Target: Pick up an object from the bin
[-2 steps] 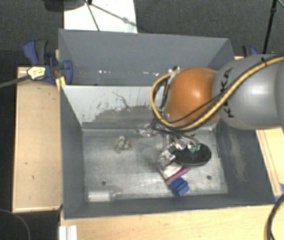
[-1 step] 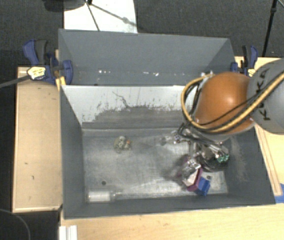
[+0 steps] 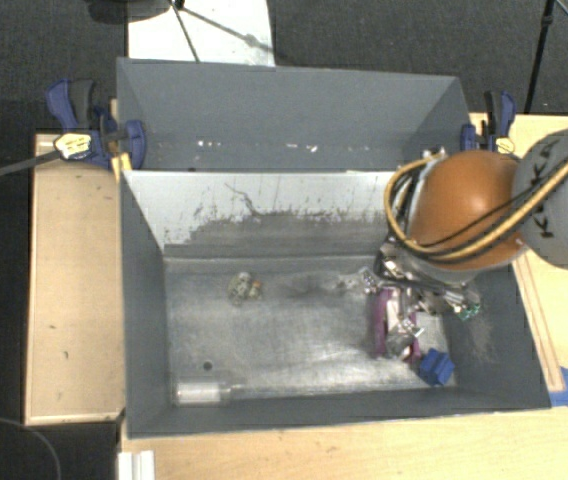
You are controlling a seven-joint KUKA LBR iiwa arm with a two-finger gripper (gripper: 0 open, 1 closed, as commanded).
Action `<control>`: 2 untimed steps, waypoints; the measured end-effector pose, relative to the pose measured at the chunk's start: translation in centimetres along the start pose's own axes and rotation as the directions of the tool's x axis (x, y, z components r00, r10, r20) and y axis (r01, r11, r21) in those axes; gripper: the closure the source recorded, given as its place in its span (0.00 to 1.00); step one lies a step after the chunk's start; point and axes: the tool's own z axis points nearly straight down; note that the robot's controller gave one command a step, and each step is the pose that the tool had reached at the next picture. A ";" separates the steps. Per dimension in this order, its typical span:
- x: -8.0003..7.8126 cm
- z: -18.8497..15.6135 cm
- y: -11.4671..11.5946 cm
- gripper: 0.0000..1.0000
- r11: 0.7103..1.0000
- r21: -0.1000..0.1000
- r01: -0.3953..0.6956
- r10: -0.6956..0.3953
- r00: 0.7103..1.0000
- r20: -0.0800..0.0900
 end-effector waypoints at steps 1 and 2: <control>-0.1 -0.1 0.1 1.00 1.000 -0.001 -0.003 0.003 1.000 0.001; 2.1 -12.9 -3.6 1.00 0.975 0.009 0.220 -0.220 0.975 0.008</control>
Offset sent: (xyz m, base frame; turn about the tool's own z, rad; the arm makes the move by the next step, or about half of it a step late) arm 0.0000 0.0000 0.0000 0.0000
